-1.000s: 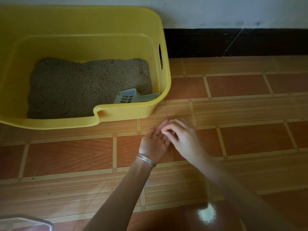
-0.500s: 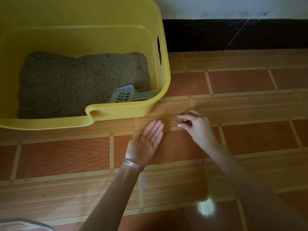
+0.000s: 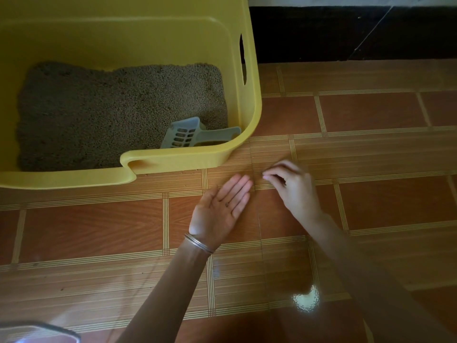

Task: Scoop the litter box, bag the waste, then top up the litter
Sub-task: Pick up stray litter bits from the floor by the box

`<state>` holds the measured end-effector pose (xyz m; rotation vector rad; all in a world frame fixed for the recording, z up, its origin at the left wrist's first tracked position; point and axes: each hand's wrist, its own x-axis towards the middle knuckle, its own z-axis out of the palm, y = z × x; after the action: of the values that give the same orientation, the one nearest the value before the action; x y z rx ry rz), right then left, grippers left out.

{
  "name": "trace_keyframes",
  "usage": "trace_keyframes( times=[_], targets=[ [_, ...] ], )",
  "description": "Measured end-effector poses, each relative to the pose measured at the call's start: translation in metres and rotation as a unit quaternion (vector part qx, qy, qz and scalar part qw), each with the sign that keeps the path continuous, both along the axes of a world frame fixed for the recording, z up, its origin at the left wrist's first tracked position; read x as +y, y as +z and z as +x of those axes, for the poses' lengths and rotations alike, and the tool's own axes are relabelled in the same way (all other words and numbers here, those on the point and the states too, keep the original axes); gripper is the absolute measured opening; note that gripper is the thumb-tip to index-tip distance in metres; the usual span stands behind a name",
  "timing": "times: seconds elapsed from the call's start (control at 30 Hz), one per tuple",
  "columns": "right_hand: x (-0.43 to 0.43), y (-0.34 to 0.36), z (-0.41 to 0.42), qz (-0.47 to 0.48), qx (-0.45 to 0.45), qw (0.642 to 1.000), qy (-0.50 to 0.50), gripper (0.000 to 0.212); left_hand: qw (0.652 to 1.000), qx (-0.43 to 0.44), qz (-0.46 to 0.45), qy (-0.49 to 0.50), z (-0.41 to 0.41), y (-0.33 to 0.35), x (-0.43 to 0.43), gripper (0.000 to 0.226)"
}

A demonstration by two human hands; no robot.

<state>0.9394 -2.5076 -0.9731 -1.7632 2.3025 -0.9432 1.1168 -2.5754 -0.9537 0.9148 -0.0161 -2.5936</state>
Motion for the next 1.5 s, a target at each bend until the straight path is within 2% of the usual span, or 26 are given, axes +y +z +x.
trace_keyframes(
  times=[0.13, 0.23, 0.37, 0.53, 0.67, 0.83, 0.93, 1.13, 1.4, 1.5],
  targets=[
    [-0.001, 0.000, 0.007, 0.013, 0.090, 0.996, 0.007, 0.013, 1.000, 0.006, -0.006, 0.002, 0.001, 0.000, 0.000, 0.048],
    [-0.004, 0.001, 0.010, 0.028, 0.113, 0.993, 0.013, 0.017, 1.000, 0.005, -0.007, -0.001, 0.001, 0.002, 0.001, 0.048],
    [-0.005, 0.004, 0.011, 0.043, 0.060, 0.997, -0.003, 0.017, 1.000, -0.006, -0.008, -0.001, 0.000, 0.004, 0.000, 0.047],
    [-0.004, 0.034, 0.037, -0.022, -0.058, 0.997, 0.036, 0.018, 0.999, -0.032, 0.015, 0.009, -0.003, 0.004, 0.002, 0.051],
    [-0.004, 0.039, 0.053, -0.017, -0.059, 0.994, 0.087, 0.021, 0.999, -0.044, 0.016, 0.008, -0.004, 0.002, 0.003, 0.053],
    [0.004, 0.033, 0.031, -0.017, -0.078, 0.995, 0.051, 0.021, 0.999, -0.019, 0.027, 0.012, -0.003, 0.006, 0.003, 0.048],
    [0.009, 0.027, 0.010, 0.024, -0.057, 0.998, 0.011, 0.021, 1.000, -0.005, 0.024, 0.010, -0.001, 0.007, 0.001, 0.046],
    [0.004, 0.012, -0.010, 0.113, -0.043, 0.993, -0.014, 0.043, 0.999, -0.003, 0.027, 0.018, 0.000, 0.005, -0.002, 0.046],
    [-0.011, -0.001, -0.004, 0.041, -0.053, 0.998, -0.007, 0.024, 1.000, -0.003, 0.017, 0.013, -0.002, 0.005, -0.004, 0.047],
    [-0.013, -0.003, 0.000, 0.024, -0.040, 0.999, -0.010, 0.024, 1.000, -0.003, 0.016, 0.015, -0.002, 0.004, -0.003, 0.046]
  ],
)
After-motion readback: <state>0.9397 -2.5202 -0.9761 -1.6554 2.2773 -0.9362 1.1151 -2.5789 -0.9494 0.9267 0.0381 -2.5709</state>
